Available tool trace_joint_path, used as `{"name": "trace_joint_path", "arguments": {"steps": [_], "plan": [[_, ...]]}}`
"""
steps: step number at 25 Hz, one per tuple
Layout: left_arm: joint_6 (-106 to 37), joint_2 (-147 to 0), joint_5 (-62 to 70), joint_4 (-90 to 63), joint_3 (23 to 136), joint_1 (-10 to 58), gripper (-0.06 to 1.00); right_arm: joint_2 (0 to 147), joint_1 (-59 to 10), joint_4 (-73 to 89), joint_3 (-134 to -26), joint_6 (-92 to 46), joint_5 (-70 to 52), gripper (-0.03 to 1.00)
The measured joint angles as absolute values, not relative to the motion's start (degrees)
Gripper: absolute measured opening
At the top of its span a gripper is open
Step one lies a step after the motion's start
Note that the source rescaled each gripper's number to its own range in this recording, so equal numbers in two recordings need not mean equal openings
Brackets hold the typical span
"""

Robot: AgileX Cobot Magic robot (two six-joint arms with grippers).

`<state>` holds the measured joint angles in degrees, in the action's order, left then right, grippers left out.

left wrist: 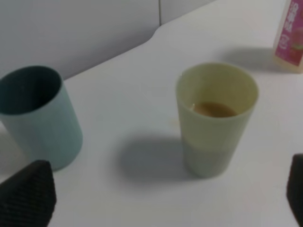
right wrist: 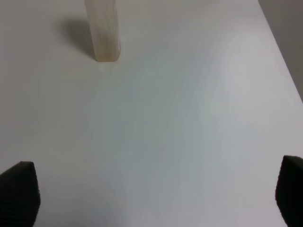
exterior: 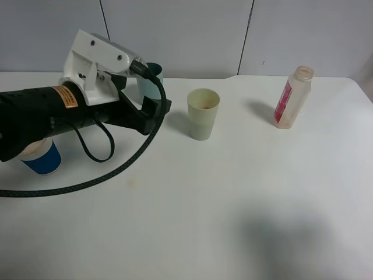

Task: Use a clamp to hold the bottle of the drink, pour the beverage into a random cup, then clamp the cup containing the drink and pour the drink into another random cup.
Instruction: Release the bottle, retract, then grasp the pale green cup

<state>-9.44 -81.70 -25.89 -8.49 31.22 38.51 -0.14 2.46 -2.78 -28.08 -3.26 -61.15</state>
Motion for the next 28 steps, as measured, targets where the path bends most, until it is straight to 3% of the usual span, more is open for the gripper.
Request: {"name": "trace_joint_path", "arguments": {"steps": [9,28], "plan": [[0.0,-94.2,-47.3,0.7,31.1,38.5,0.97,-0.1,2.5,-2.8,-28.1,-3.3,-61.1,1.0],[3.9,-110.8,-68.9,3.5,31.1,38.5,0.97,-0.1,2.5,-2.8,-28.1,-3.3,-61.1,1.0]]}}
